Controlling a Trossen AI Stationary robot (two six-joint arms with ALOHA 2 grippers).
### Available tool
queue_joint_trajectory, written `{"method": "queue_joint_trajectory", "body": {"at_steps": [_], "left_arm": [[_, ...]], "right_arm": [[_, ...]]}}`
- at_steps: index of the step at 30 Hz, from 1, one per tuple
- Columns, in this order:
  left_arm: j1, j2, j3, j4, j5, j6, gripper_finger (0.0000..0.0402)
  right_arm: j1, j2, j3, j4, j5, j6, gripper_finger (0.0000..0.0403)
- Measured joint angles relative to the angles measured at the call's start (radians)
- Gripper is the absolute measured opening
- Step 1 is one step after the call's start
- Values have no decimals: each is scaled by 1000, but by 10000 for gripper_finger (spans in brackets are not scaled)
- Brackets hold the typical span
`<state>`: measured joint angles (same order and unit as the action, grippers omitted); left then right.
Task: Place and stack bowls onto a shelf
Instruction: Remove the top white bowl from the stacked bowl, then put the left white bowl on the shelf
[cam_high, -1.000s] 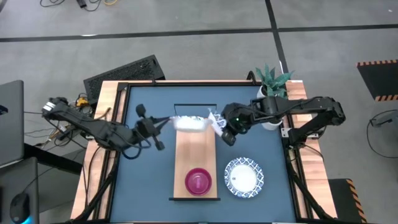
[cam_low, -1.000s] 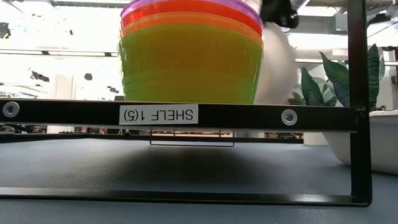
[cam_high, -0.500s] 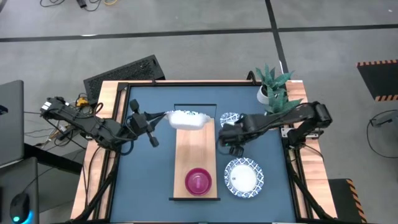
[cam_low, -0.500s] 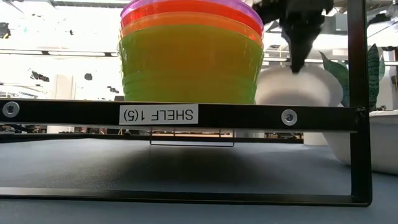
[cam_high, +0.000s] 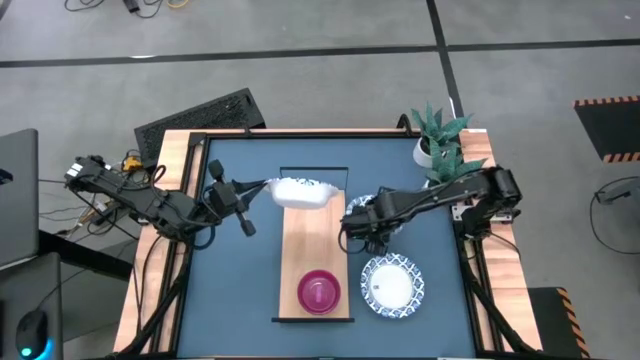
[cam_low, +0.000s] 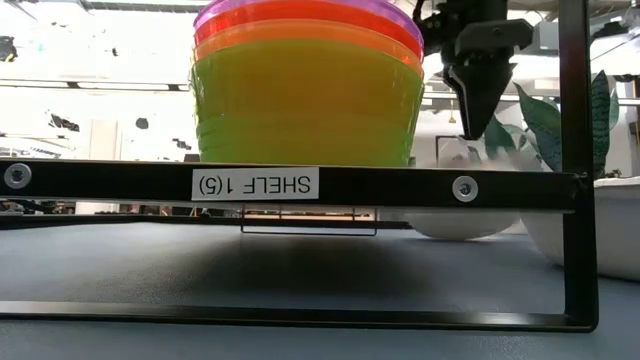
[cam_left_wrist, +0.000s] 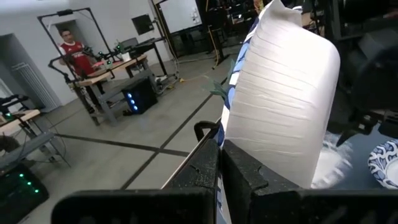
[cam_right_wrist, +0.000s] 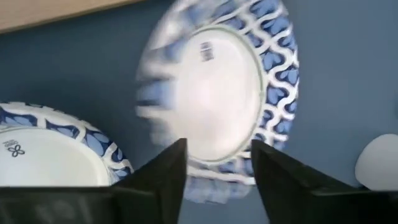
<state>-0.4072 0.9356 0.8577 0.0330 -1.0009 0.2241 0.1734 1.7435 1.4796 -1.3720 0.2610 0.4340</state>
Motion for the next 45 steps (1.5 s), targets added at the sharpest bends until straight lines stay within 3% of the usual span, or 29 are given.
{"method": "queue_joint_trajectory", "body": {"at_steps": [4,10,17,21,24,28,32,45], "left_arm": [[0,0,0,0,0,0,0],[0,0,0,-1,0,0,0],[0,0,-1,-20,1,-1,0],[0,0,-1,-20,49,-1,0],[0,0,-1,-20,79,-2,0],[2,0,-1,-20,79,-2,0],[4,0,-1,-19,79,-4,0],[4,0,-1,-20,79,-28,0]], "right_arm": [[-28,-28,0,-5,31,2,242],[-62,-69,-1,30,30,10,249],[-6,-276,0,263,71,19,249],[28,-392,1,431,181,-51,249],[31,-432,1,566,187,-145,249],[31,-444,1,690,169,-249,249],[31,-423,1,732,110,-271,249],[19,-328,0,805,54,-337,247]]}}
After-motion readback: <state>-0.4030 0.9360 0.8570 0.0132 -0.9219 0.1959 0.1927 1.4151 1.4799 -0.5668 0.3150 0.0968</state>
